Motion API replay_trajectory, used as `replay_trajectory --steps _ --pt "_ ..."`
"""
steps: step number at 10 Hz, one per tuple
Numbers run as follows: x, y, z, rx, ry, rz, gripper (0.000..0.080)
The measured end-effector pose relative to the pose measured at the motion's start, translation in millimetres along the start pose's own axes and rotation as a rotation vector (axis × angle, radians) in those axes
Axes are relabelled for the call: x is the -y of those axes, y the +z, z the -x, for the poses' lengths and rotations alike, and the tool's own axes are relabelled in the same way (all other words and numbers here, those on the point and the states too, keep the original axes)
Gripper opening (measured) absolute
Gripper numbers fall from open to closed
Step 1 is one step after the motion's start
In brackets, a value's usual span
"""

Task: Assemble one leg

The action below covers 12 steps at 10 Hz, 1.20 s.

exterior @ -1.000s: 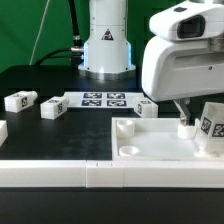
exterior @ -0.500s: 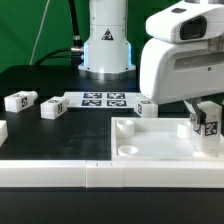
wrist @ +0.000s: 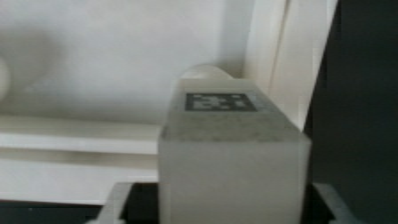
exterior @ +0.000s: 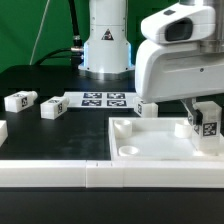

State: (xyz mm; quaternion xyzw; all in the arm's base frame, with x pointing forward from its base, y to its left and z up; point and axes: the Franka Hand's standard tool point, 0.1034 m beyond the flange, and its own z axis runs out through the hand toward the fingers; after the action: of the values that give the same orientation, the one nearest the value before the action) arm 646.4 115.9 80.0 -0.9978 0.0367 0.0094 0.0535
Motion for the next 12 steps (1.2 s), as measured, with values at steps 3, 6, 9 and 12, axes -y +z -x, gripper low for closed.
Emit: replay_trajectory --steps 3,6,9,12 --pt "-3.4 0.1 1.1 -0.03 0.331 0.012 0.0291" --pt "-8.2 0.0 1.0 -0.069 0.71 -0.006 0.0291" --pt "-11.5 0.5 3.3 -0.066 1.019 -0.016 0.0291" --pt "-10.6 0.8 5.9 -0.046 1.226 -0.013 0.0291"
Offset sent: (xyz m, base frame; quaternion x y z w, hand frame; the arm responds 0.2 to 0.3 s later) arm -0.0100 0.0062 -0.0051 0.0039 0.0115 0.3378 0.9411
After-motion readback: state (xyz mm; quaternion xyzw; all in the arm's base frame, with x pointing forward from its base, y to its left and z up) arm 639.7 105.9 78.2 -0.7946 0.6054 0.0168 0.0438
